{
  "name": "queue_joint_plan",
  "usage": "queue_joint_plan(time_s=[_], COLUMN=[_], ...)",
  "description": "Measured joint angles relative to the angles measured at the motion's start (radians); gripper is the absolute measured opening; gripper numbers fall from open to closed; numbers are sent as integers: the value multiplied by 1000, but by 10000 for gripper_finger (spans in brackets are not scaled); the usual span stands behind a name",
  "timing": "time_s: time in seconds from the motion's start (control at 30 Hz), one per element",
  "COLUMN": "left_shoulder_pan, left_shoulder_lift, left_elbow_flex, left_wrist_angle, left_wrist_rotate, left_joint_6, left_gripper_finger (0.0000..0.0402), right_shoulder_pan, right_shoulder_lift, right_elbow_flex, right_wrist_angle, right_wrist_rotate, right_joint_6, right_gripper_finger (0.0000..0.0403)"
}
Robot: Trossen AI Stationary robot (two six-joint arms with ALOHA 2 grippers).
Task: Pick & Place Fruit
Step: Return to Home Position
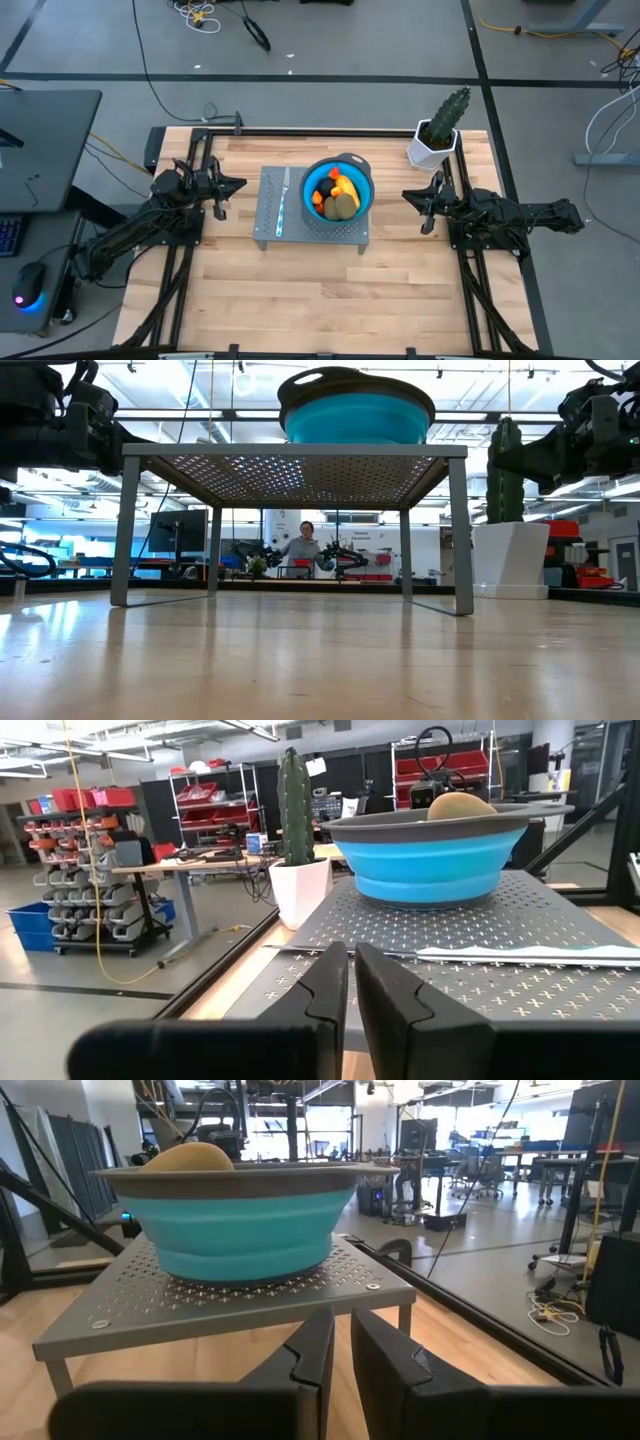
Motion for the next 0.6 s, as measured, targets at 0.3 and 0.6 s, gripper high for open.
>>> queue_joint_plan(time_s=[0.3,0.6], left_shoulder_pan=[0,0], left_shoulder_lift=[0,0], left_elbow_flex=[0,0], left_wrist_angle=[0,0], left_wrist_rotate=[0,0], left_joint_6=[0,15], left_gripper_finger=[36,36], right_shoulder_pan=[0,0], right_shoulder_lift=[0,0], right_elbow_flex=[0,0], right_wrist_angle=[0,0], right_wrist_rotate=[0,0], right_joint_6=[0,0], right_gripper_finger=[46,46])
